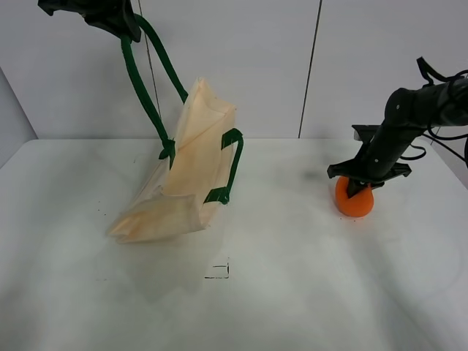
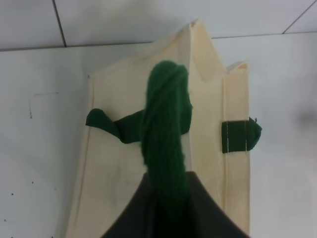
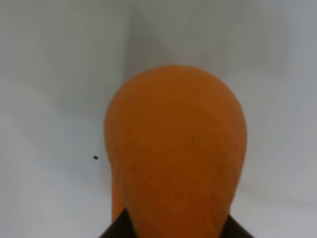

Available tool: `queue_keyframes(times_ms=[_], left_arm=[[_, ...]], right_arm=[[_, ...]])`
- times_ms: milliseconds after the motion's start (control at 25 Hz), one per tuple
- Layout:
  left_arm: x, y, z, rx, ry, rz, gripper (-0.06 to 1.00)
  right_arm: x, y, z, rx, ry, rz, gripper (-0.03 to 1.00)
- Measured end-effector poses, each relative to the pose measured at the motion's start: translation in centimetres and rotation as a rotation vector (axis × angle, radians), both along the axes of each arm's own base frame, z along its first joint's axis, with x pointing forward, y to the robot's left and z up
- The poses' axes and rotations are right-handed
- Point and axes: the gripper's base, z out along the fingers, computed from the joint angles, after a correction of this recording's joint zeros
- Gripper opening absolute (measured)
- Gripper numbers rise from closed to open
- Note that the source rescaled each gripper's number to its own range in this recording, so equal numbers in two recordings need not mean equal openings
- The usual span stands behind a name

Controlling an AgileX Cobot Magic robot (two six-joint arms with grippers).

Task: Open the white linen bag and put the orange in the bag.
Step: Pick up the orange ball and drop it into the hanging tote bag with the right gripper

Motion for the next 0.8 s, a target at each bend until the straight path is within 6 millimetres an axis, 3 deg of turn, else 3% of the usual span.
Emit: queue_keyframes(times_ms=[120, 360, 440, 600, 800], left_arm=[[0.0, 0.0, 0.0, 0.000, 0.000, 0.000, 0.00], [0.0, 0.0, 0.0, 0.001, 0.000, -0.001, 0.00], [0.0, 0.0, 0.0, 0.001, 0.000, -0.002, 0.00], [0.0, 0.0, 0.0, 0.001, 0.000, -0.002, 0.00], [0.0, 0.0, 0.0, 0.001, 0.000, -0.002, 0.00]], right_arm=[[0.4, 0.4, 2.9, 0.045, -0.029, -0.013, 0.00], [1.0, 2.9, 13.3, 0.335, -0.193, 0.017, 0.00], [1.0, 4.2, 15.6, 0.434, -0.232, 0.043, 0.00], [0.6, 8.8, 17.3, 0.553, -0.270, 0.117, 0.00], [-0.8, 16.4, 16.8, 0.594, -0.296, 0.235, 0.00]])
